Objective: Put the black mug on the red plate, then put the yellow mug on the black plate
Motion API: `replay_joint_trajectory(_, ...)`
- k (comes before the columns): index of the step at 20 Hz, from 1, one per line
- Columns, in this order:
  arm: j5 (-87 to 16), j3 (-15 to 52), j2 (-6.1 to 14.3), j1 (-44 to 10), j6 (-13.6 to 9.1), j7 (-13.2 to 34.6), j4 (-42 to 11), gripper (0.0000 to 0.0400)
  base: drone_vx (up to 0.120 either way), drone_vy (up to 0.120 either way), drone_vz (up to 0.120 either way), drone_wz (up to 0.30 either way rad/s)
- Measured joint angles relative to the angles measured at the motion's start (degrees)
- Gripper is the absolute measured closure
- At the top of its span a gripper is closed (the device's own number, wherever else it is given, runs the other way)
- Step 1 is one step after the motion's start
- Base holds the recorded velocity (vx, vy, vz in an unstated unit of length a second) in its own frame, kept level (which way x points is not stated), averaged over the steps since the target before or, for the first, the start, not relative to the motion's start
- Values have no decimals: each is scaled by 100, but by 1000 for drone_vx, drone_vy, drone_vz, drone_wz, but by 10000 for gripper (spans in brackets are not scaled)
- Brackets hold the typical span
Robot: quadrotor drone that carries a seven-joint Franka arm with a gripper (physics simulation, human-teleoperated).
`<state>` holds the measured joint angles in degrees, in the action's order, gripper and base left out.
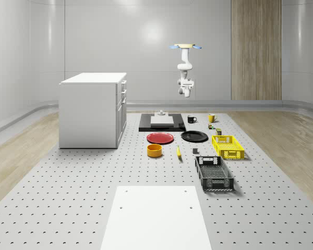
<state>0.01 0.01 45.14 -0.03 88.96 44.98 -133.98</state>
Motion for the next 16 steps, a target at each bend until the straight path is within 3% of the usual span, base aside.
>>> replay_joint_trajectory(8,7,11,-228,-19,-708,-10,973,0,0,0,0,0)
replay_joint_trajectory(16,11,17,-450,-30,-1041,-15,1563,0,0,0,0,0)
